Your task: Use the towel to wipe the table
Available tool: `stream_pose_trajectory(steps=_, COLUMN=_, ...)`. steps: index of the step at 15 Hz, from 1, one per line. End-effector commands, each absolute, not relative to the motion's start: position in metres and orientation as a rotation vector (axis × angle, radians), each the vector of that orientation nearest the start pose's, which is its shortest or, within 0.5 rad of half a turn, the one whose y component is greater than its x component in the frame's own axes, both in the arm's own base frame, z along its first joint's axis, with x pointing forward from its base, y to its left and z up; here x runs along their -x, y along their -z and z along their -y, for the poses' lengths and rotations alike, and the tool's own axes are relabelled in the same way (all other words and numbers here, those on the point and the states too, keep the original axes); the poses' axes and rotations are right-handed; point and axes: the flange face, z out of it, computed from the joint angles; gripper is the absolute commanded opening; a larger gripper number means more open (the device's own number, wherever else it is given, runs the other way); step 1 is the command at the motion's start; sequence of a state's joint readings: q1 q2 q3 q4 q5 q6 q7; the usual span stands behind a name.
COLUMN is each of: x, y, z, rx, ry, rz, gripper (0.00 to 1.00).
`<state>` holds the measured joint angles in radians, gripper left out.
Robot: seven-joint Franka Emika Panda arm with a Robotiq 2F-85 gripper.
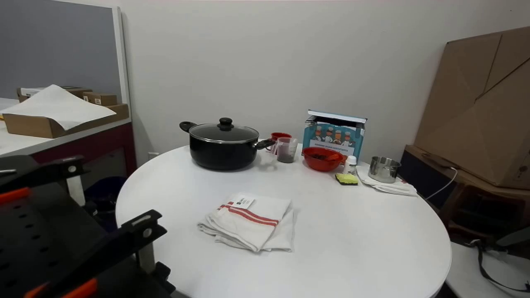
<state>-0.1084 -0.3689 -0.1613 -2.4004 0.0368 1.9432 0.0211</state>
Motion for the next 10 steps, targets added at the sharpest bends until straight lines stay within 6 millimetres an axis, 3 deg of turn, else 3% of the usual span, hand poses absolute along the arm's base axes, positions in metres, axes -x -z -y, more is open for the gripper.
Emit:
stream_pose_trajectory(steps=1, x=-0.417, y=-0.416, z=0.12, rx=3.052, ry=-0.011, rz=-0.495, gripper=1.0)
stream_pose_trajectory(steps=5, x=-0.435, y=-0.366, z=0.127, rx=3.08, ry=0.119, rz=-0.566, gripper=1.0)
stream_pose_trajectory(steps=10, x=-0.461, y=-0.294, z=0.12, rx=3.066, ry=0.005, rz=-0.635, gripper=1.0)
